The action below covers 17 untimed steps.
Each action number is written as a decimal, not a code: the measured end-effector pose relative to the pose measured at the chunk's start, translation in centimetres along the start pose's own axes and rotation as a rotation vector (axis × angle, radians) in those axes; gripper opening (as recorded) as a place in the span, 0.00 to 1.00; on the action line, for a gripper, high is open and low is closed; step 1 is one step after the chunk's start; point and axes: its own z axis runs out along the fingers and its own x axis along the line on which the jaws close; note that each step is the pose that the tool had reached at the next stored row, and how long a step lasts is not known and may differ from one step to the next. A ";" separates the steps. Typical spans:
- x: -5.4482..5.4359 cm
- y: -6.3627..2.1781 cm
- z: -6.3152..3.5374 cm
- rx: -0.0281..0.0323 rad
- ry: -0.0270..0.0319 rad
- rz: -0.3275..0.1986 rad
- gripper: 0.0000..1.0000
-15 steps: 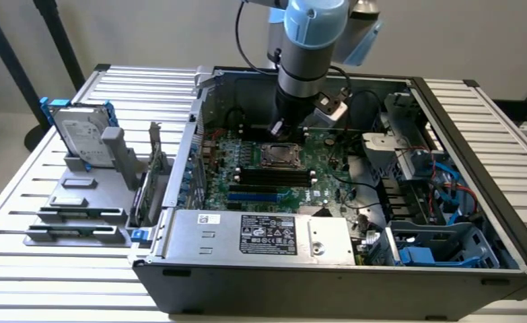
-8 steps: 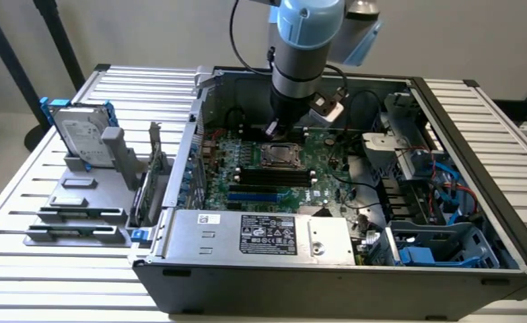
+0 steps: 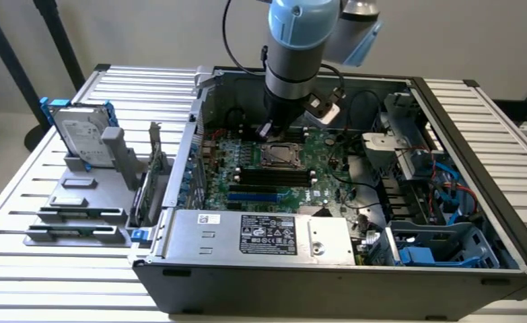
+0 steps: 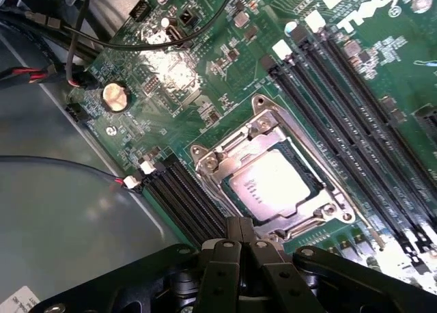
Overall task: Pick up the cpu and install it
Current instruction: 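Install the first cpu locking lever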
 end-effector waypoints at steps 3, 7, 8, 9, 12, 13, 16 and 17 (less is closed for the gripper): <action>-0.3 0.01 -0.71 0.0002 -0.0001 0.000 0.11; -0.9 0.10 -1.46 0.0005 -0.0006 0.000 0.11; -1.1 0.12 -1.62 0.0006 -0.0006 0.001 0.11; -1.3 0.14 -1.77 0.0006 -0.0006 0.001 0.11; -1.9 0.15 -2.18 0.0007 -0.0005 0.000 0.11; -2.1 0.15 -2.32 0.0006 -0.0006 0.001 0.11; -2.7 0.27 -2.73 0.0008 -0.0006 0.000 0.11; -2.9 0.35 -2.88 0.0007 -0.0006 0.000 0.11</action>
